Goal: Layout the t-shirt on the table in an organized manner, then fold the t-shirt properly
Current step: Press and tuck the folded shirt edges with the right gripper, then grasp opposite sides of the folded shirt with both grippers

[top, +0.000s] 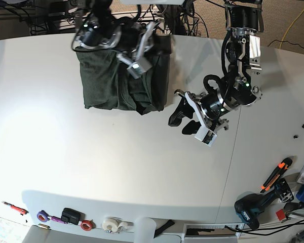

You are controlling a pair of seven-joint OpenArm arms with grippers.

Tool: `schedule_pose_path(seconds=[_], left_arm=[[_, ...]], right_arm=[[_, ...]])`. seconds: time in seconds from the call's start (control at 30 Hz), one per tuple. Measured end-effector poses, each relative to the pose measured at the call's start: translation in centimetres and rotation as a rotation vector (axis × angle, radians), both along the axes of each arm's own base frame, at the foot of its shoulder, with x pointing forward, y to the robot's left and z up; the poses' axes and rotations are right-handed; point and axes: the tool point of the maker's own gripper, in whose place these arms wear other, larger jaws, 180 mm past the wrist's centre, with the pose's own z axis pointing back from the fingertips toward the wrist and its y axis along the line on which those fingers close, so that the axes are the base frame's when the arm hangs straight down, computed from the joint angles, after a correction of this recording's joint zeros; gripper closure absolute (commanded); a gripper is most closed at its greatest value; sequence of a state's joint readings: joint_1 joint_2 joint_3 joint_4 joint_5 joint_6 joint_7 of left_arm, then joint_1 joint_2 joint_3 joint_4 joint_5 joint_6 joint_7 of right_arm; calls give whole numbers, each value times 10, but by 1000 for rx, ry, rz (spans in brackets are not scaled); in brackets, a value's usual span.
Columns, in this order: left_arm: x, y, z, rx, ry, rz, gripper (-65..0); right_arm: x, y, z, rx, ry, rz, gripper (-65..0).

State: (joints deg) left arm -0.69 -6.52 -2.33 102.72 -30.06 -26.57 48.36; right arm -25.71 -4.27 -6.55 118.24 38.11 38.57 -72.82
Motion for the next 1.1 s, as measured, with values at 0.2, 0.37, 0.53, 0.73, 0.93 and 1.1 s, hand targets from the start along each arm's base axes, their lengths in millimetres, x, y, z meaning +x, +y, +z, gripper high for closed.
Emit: schedule_pose_path(seconds=[0.2,0.37,0.53,0.73,0.93,1.1], left_arm=[[0,0,0,1,0,0,-305],[1,4,-3,29,-1,5,-305],[1,4,-3,31,-1,5,-294],[-21,3,-2,42,-16,-179,0],[-59,-7,-12,14,103,-352,0],[-109,-31,-38,96,245,-559,0]], right_arm=[[0,15,6,8,-41,69,0],[49,-27,11,-55,-136,-96,0],[103,-108,26,-144,-233,-349,0],[141,-197,60,-235,-362,-582,0],[182,-254,89,-343,-488,-668,0],[203,-246,28,-316,-295,-581,0]])
